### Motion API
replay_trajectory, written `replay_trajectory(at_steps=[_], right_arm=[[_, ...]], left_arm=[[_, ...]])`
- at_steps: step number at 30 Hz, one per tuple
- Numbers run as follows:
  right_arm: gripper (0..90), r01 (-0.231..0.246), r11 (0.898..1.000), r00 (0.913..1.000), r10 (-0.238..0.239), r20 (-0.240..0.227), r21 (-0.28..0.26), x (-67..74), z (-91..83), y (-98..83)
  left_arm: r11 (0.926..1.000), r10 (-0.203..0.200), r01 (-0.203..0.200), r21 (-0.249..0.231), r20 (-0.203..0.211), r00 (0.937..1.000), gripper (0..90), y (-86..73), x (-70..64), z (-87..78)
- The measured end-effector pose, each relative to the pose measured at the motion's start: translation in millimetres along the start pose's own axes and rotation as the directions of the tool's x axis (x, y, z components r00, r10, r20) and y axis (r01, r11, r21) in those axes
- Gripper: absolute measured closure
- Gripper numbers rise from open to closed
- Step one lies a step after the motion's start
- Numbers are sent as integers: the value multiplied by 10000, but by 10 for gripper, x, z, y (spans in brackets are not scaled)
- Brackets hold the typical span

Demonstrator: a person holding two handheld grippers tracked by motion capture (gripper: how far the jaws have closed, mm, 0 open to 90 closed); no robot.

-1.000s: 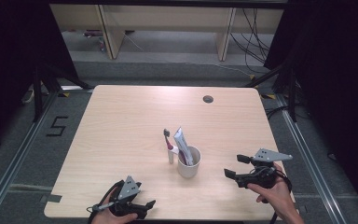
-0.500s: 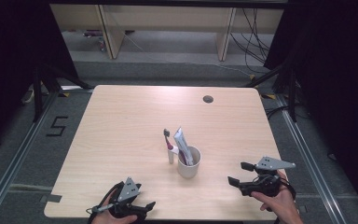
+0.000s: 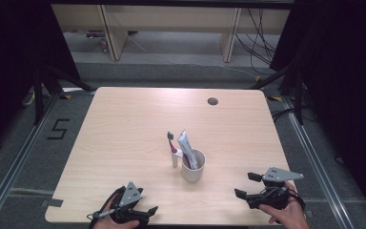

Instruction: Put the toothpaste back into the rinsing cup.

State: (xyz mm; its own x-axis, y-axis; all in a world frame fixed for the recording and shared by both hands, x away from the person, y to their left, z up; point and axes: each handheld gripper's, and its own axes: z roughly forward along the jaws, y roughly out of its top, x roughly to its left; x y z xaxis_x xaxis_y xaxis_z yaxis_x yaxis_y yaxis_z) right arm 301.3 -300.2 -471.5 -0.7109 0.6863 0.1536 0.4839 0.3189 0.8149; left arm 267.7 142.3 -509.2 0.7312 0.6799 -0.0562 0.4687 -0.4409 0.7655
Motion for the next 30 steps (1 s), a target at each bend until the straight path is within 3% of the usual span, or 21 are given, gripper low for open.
replay_trajectory(at_steps=[1,2,3,4,7,8,9,10,12,13,14,16,19,20,22,23,25,26,28,29,30], right_arm=[[158,-386,9989,9991,391,-177,281,33,-7,-13],[158,-34,9998,10000,35,-62,171,17,1,-26],[158,-383,9985,9990,391,-202,382,50,0,-42],[158,-12,9991,10000,16,-86,429,33,-3,-52],[158,-160,9971,9999,163,-37,745,74,3,-91],[159,148,9978,9998,-156,121,640,63,5,-100],[158,-98,9962,9999,94,40,871,86,-3,-111],[158,170,9967,9998,-179,111,798,74,-1,-118],[158,159,9959,9998,-165,64,890,83,-7,-136],[159,-73,9957,10000,75,-21,918,103,-4,-151],[158,174,9958,9998,-182,80,897,93,-9,-160],[159,-106,9946,9999,115,-82,1032,119,-6,-180],[158,156,9936,9998,-164,62,1115,124,-17,-201],[159,-68,9933,10000,73,-40,1157,144,-15,-214],[159,232,9923,9997,-245,94,1216,133,-24,-222],[158,23,9918,10000,-29,46,1276,154,-25,-233],[159,268,9908,9995,-286,111,1324,144,-34,-242],[159,9,9897,10000,-12,20,1429,161,-36,-250],[158,238,9901,9996,-258,123,1383,147,-41,-258],[158,-9,9904,10000,0,66,1385,166,-39,-270],[159,115,9905,9999,-131,112,1368,161,-42,-275]], left_arm=[[9999,89,-89,74,-22,10000,195,1,7,-5],[9999,91,-91,77,0,10000,195,0,6,-5],[9999,86,-86,54,6,10000,195,0,5,-3],[9999,96,-95,83,-29,10000,195,1,5,-5],[9998,194,-193,100,-53,9998,195,0,17,1],[9998,179,-178,89,-59,9998,194,0,16,2],[9999,124,-124,39,-53,9999,194,-1,13,4],[10000,65,-65,-5,42,10000,194,-1,6,2],[9997,213,-211,151,-88,9997,193,2,14,-5],[9997,202,-200,166,-98,9997,193,4,11,-8],[9997,206,-205,162,-89,9997,193,3,11,-7],[9996,219,-218,162,-92,9997,193,3,13,-7],[9996,222,-221,158,-66,9997,193,3,14,-6],[9997,203,-202,164,-72,9998,193,4,12,-7],[9997,207,-205,163,-74,9998,193,4,12,-6],[9997,205,-204,156,-93,9997,193,3,11,-4],[9999,99,-99,93,-20,9999,193,2,-1,-3],[9999,96,-96,88,-17,10000,193,2,0,-1],[9999,105,-104,85,-20,9999,193,2,0,-1],[9999,111,-111,72,-21,9999,193,1,1,-1],[9999,98,-98,83,-24,9999,193,2,0,-2]])
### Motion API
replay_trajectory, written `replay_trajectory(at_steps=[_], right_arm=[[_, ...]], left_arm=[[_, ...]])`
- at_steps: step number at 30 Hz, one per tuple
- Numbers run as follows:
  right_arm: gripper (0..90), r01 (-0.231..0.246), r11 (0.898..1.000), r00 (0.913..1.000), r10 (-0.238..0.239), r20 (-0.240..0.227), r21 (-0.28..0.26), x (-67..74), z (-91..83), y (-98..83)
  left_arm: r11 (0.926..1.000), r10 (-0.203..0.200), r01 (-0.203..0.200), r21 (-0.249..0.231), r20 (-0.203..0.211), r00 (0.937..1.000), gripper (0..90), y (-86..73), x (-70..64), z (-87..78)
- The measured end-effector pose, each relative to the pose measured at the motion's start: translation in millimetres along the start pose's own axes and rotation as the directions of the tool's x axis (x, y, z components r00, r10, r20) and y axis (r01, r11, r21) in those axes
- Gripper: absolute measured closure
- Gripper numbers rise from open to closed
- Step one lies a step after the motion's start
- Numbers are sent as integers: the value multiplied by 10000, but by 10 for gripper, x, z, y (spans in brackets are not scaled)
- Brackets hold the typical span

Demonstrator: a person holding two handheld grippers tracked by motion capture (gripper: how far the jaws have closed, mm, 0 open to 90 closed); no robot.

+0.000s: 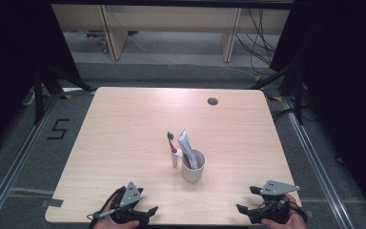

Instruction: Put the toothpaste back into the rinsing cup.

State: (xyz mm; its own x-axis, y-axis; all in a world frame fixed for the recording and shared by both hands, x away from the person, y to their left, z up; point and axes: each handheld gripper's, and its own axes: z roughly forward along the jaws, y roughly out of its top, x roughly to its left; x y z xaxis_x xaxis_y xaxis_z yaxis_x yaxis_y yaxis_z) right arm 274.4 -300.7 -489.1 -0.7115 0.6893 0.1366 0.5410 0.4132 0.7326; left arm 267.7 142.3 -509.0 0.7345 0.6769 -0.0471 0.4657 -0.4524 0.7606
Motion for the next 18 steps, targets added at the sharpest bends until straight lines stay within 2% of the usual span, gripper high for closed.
replay_trajectory(at_steps=[3,6,14,15,16,17,18], right_arm=[[159,150,9998,9999,-151,85,110,-7,-7,-9],[158,-68,9998,9999,67,115,170,18,-12,-19],[158,165,9996,9996,-170,208,240,2,-11,-27],[159,160,9996,9996,-165,220,243,3,-10,-27],[159,-41,9996,9999,37,131,297,19,-8,-29],[158,180,9995,9996,-185,192,264,5,-10,-27],[158,177,9995,9996,-182,202,258,7,-9,-28]], left_arm=[[10000,4,-4,1,1,10000,193,-1,0,0],[10000,10,-10,-16,4,10000,193,-1,-1,2],[10000,45,-45,-6,17,10000,193,-2,0,5],[10000,59,-59,-6,21,10000,193,-1,0,5],[10000,61,-61,-3,19,10000,193,-2,0,6],[10000,53,-53,-5,20,10000,193,-2,0,6],[10000,59,-59,-1,18,10000,193,-2,1,6]])
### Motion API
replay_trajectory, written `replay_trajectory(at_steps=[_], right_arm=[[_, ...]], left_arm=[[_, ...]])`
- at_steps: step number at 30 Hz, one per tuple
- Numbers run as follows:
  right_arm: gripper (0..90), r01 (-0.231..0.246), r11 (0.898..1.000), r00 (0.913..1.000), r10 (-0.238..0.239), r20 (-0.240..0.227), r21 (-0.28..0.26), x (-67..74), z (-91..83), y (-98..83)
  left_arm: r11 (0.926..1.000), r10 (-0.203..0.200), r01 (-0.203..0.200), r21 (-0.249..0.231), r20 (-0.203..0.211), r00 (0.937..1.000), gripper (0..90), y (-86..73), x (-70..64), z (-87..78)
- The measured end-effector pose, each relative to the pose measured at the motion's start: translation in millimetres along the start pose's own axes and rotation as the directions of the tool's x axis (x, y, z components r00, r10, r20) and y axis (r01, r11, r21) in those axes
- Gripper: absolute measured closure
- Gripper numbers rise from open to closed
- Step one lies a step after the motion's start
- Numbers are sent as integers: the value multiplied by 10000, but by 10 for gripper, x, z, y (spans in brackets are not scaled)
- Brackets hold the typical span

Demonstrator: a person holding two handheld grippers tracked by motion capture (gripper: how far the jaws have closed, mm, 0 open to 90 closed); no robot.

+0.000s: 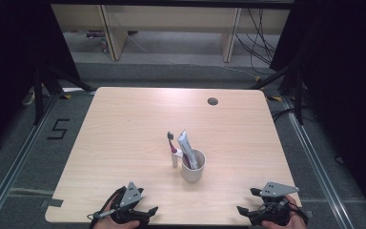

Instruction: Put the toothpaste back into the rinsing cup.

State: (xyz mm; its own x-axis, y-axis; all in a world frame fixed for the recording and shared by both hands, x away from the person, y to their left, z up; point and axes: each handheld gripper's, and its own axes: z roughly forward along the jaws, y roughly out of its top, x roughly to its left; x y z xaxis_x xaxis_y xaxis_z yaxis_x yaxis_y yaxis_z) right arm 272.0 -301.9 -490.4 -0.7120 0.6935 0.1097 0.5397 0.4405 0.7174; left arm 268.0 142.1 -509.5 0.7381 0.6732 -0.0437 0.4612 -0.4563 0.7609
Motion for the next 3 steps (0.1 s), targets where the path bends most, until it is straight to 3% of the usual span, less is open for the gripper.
replay_trajectory(at_steps=[3], right_arm=[[159,58,10000,10000,-57,-59,12,-4,7,0]], left_arm=[[10000,17,-17,8,7,10000,193,1,1,1]])
